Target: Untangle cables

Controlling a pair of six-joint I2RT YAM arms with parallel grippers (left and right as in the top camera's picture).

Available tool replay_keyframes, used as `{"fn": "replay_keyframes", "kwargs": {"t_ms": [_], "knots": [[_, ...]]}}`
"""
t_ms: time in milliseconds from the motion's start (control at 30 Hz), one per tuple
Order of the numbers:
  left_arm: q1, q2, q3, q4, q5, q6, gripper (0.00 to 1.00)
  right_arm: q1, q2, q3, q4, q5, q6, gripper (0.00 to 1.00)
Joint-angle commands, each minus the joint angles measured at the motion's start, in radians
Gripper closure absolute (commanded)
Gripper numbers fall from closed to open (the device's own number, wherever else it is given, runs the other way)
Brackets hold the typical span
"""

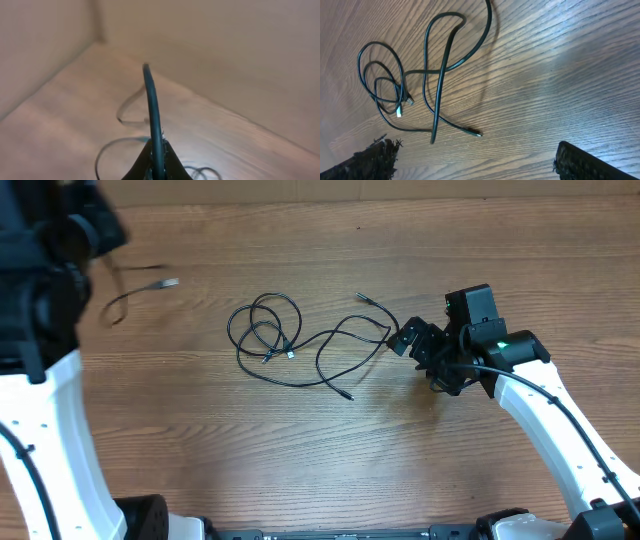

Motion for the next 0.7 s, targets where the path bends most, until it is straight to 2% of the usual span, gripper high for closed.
{"fn": "replay_keyframes", "kwargs": {"t_ms": [0,133,333,500,667], "knots": [[0.121,-0.010,0.015,-0.083,-0.035,-0.217,0.96,0.002,0.001,0.008,0.001,0.014,-0.004,0.00],[0.254,-0.013,0.015,-0.204,-0.037,-0.354,0.96,0.002,0.001,0.008,0.001,0.014,-0.004,0.00],[0.482,-0.010,0.008,-0.333,-0.034,-0.385,0.95,0.002,0.001,0.008,0.001,0.014,-0.004,0.00],[0.611,-0.010,-0.051,-0.309,0.001,-0.381,0.96,0.002,0.001,0.008,0.001,0.014,-0.004,0.00],[0.669,-0.009,-0.166,-0.158,0.208,-0.283,0.96,0.002,0.001,0.008,0.001,0.014,-0.004,0.00]]}}
